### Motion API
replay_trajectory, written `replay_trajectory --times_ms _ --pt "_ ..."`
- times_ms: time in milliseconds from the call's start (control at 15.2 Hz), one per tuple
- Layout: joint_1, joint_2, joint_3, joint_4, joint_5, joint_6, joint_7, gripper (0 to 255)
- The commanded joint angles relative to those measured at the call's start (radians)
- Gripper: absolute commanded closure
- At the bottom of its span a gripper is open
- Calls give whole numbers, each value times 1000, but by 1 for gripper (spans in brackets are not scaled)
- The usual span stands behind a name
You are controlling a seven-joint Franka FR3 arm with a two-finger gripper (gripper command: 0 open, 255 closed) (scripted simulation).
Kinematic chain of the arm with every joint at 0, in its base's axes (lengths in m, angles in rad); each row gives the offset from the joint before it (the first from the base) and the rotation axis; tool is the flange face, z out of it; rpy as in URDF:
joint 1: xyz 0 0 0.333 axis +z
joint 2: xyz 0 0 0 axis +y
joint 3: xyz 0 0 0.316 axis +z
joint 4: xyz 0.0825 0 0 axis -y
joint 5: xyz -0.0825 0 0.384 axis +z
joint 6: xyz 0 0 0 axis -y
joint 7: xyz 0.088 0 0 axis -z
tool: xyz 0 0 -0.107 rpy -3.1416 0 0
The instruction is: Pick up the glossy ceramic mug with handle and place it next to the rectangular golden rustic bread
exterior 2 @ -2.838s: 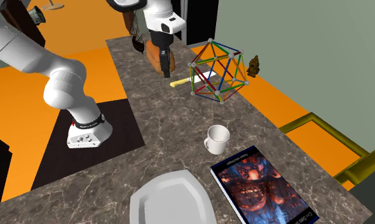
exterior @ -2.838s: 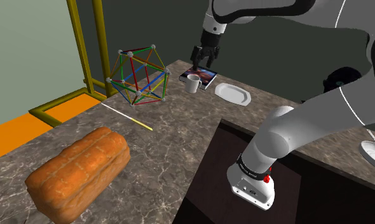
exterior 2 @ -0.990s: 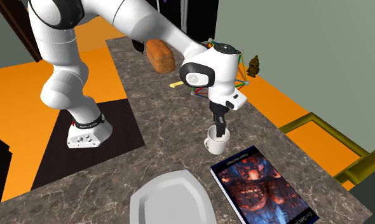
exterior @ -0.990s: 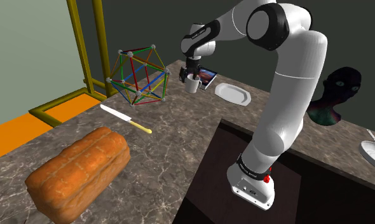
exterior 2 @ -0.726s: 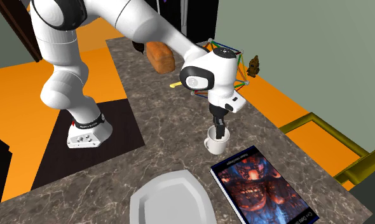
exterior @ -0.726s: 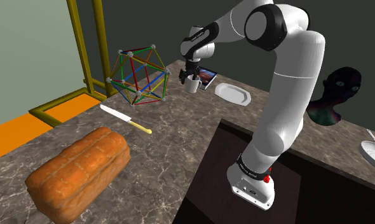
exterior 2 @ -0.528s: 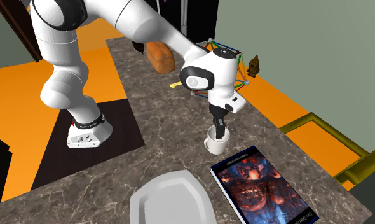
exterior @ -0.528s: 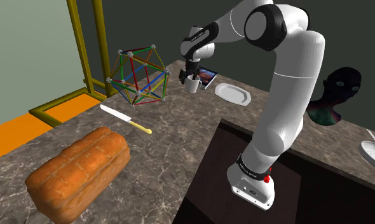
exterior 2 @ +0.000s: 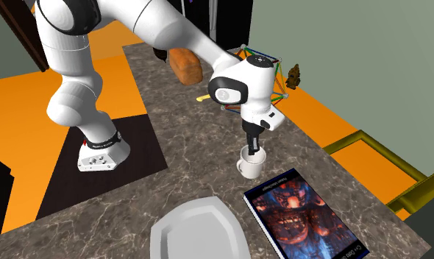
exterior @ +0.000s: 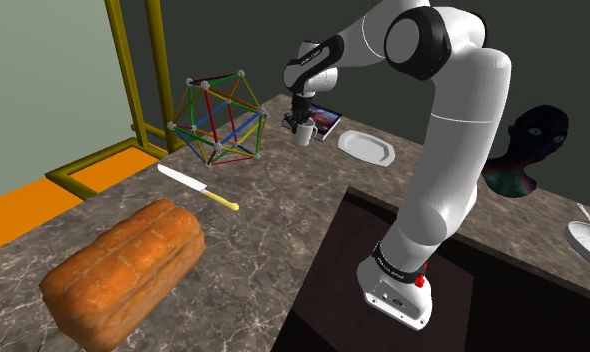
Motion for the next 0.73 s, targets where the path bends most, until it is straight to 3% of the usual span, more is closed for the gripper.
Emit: replay_trajectory --times_ms 0,660 --pt "0 0 0 0 0 0 0 255" --pt "6 -51 -6 32 -17 -81 8 255"
